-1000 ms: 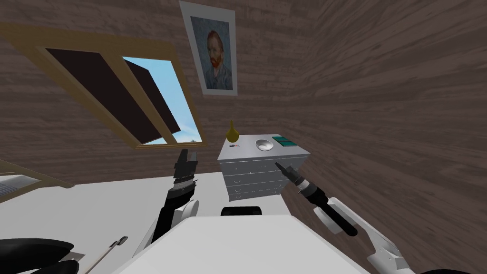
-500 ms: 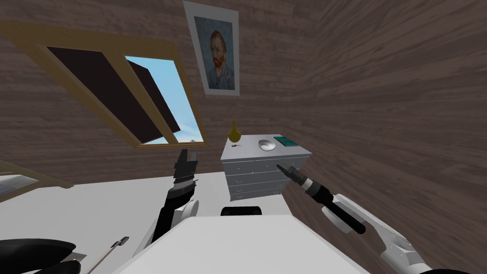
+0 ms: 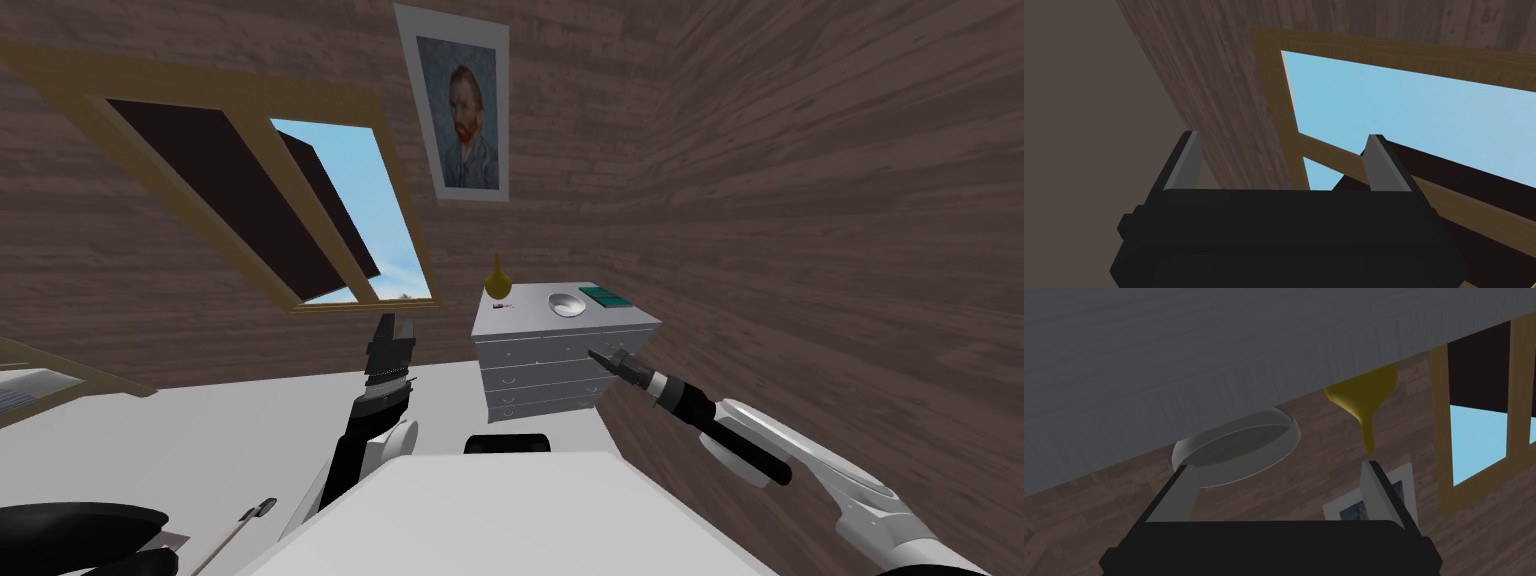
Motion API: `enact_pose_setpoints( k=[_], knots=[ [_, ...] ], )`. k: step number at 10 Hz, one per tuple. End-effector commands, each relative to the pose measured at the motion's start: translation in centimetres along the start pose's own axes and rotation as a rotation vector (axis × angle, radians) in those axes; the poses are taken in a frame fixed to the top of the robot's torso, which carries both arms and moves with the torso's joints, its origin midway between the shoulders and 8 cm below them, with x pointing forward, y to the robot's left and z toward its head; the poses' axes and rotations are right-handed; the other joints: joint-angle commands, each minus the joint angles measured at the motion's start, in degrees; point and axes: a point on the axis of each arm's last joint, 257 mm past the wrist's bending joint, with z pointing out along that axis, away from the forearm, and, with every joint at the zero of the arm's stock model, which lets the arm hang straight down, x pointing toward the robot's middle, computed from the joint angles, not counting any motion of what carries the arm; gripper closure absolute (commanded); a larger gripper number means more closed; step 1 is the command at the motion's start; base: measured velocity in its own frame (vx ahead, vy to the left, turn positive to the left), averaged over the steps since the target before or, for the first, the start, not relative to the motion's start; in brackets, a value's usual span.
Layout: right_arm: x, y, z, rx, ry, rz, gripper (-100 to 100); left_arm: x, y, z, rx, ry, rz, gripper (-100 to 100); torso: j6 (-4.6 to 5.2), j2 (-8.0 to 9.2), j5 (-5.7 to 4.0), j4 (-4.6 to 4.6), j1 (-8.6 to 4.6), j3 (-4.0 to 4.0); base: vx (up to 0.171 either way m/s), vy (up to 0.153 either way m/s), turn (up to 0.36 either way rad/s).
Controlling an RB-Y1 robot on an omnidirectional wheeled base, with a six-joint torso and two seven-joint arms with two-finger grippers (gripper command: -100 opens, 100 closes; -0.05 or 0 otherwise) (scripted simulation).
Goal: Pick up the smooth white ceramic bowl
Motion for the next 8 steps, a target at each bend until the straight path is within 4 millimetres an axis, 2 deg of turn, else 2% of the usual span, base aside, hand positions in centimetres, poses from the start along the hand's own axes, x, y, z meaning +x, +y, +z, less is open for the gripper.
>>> enact_pose_setpoints(
  k=[1, 3, 4, 6, 7, 8],
  knots=[
    [0.5, -1.5, -0.9, 0.015, 0.059, -0.053, -100, 0.0, 0.0, 0.0, 0.0, 0.0, 0.0, 0, 0.0, 0.0, 0.0, 0.0, 0.0, 0.0, 0.003, 0.061, 0.01],
    [0.2, -1.6, -0.9, 0.001, 0.089, -0.085, -100, 0.0, 0.0, 0.0, 0.0, 0.0, 0.0, 0, 0.0, -0.01, 0.01, 0.0, 0.09, -0.01, 0.005, 0.052, -0.006],
    [0.6, -3.0, -1.7, 0.018, 0.136, -0.127, -100, 0.0, 0.0, 0.0, 0.0, 0.0, 0.0, 0, 0.0, -0.01, -0.01, 0.0, -0.01, -0.01, 0.006, 0.062, 0.009],
    [0.2, -3.1, -1.7, 0.005, 0.164, -0.157, -100, 0.0, 0.0, 0.0, 0.0, 0.0, 0.0, 0, 0.0, -0.02, 0.01, 0.0, 0.07, -0.01, 0.004, 0.047, -0.004],
    [0.3, -4.6, -2.5, 0.021, 0.213, -0.202, -100, 0.0, 0.0, 0.0, 0.0, 0.0, 0.0, 0, 0.0, -0.01, -0.01, 0.0, -0.02, 0.0, 0.006, 0.068, 0.009],
    [0.1, -4.7, -2.4, 0.012, 0.233, -0.224, -100, 0.0, 0.0, 0.0, 0.0, 0.0, 0.0, 0, 0.0, -0.01, 0.0, 0.0, 0.08, -0.01, 0.01, 0.073, -0.007]
  ],
)
